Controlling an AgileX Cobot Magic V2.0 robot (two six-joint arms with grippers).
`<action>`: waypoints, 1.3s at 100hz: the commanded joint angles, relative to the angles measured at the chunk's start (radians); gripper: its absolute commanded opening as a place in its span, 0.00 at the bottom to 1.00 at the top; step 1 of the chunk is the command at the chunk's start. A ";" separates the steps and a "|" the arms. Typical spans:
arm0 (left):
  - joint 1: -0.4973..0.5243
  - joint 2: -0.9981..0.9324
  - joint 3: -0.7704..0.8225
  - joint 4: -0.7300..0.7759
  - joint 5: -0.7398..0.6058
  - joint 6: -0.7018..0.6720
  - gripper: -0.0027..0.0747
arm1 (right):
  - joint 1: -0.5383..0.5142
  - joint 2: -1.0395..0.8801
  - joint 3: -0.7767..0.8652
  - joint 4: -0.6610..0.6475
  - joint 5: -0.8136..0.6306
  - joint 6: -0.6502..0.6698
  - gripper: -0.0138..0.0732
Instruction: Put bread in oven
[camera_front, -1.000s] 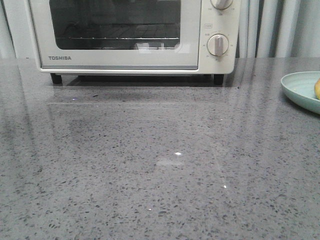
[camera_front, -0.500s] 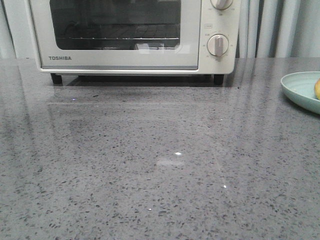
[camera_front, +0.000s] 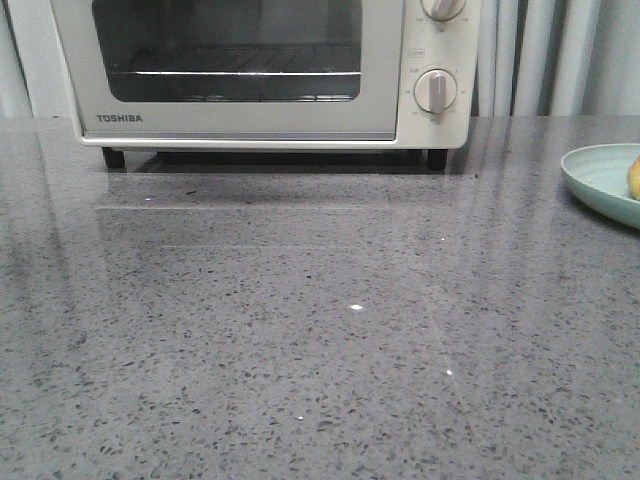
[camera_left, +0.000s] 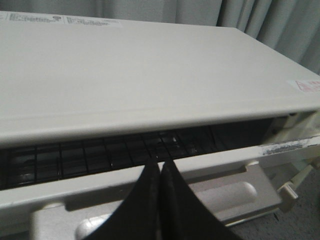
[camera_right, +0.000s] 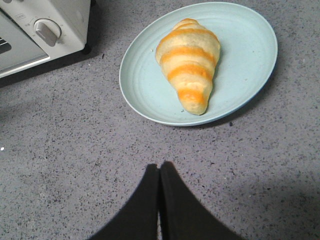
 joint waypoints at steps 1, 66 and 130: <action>-0.016 -0.044 0.079 -0.027 0.098 -0.008 0.01 | -0.004 0.018 -0.033 0.006 -0.067 -0.015 0.08; -0.145 -0.751 0.320 -0.013 0.140 -0.008 0.01 | -0.004 0.018 -0.033 0.006 -0.002 -0.015 0.08; 0.023 -0.999 0.314 0.119 0.326 -0.008 0.01 | -0.004 0.223 -0.082 0.006 0.040 -0.070 0.13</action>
